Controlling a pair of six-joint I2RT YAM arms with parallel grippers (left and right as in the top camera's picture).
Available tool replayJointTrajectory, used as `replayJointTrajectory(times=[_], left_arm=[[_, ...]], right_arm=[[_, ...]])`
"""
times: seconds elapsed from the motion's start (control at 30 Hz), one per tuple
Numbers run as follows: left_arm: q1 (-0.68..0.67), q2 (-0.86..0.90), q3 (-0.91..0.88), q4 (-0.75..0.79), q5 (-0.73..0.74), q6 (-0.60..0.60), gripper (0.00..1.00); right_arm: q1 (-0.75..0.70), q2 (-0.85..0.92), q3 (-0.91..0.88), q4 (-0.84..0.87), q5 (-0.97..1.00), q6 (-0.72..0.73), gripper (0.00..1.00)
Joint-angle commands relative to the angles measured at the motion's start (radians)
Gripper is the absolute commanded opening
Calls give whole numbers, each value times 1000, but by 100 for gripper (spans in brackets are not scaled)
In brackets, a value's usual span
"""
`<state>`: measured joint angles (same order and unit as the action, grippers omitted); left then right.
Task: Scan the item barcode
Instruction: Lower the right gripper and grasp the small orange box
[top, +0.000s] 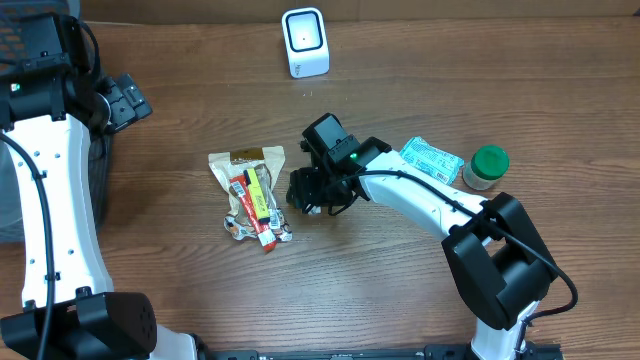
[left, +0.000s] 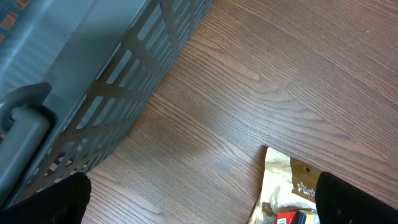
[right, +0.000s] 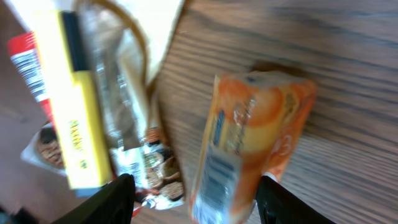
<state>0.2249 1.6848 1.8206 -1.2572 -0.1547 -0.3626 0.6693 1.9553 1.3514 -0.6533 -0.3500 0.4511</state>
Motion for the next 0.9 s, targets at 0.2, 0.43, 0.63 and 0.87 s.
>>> replayJointTrajectory(times=[0.2,0.43,0.63,0.87], left_arm=[[1,-18,21,1,-12,11,100],[1,-18,20,1,-12,11,100],[1,-18,21,1,-12,11,100],[1,-18,21,1,-12,11,100]], right_arm=[[-6,-4,-4,21,-58,-93,64],[-24,2,-4,21,26,-85,57],[-24,8,-4,46,39,-85,50],[-24,69,-4,93,40,-85,42]])
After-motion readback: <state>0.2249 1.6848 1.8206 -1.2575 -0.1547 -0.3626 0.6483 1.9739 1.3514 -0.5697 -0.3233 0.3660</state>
